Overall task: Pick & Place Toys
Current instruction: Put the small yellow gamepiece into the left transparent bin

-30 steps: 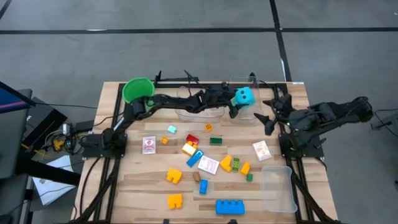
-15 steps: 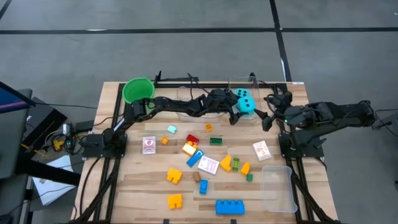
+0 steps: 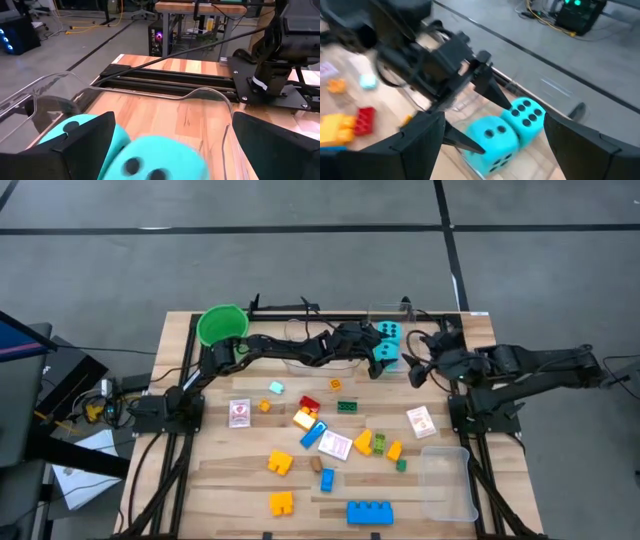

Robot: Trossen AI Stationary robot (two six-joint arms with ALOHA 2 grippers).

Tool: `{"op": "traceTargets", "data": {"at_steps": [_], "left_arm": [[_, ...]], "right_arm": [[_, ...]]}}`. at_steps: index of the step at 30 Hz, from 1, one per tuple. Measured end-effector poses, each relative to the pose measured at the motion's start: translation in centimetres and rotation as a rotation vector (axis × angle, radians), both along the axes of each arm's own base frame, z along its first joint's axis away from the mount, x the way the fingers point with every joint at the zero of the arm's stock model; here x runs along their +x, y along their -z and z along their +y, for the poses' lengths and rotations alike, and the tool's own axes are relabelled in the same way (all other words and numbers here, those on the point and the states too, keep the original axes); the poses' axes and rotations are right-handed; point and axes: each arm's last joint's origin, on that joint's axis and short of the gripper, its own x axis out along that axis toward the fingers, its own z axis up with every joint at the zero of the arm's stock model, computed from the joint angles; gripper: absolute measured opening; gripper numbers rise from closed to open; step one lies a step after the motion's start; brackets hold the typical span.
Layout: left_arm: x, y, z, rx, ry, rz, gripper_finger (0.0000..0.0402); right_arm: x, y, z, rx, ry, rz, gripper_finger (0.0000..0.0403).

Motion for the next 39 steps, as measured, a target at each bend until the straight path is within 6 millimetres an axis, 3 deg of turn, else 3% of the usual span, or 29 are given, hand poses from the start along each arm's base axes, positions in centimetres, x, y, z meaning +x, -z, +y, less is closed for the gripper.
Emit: {"op": "traceTargets", "data": {"at_steps": [7, 11, 15, 20, 27, 33, 39], "left_arm": [[-0.1, -0.7, -0.1, 0.006, -0.007, -0.003, 0.0400], [-0.9, -3.7, -0.9, 0.044, 0.008, -0.023, 0.0400], [-3.1, -6.7, -2.2, 0.044, 0.030, 0.077, 0.0396], [-8.1, -8.7, -4.4, -0.009, 0.099, 0.239, 0.0378], [-17.7, -9.8, -9.3, -0.013, 0.195, 0.356, 0.0363], [-25.7, -9.2, -12.3, -0.162, 0.187, 0.311, 0.0363], [-30.7, -7.9, -13.5, -0.245, 0.179, 0.223, 0.0363]], "right_arm": [[0.3, 0.2, -0.3, -0.003, 0.020, 0.022, 0.0331], [-0.7, -0.3, -0.2, -0.001, 0.007, -0.019, 0.0331], [-2.0, -0.9, 0.1, 0.007, -0.022, -0.069, 0.0331], [-3.2, -1.1, 0.4, 0.021, -0.070, -0.087, 0.0331], [-4.3, -1.3, 0.6, 0.029, -0.110, -0.105, 0.0331], [-4.7, -1.3, 0.6, 0.027, -0.118, -0.095, 0.0331], [-4.7, -1.3, 0.6, 0.007, -0.108, -0.088, 0.0331]]}}
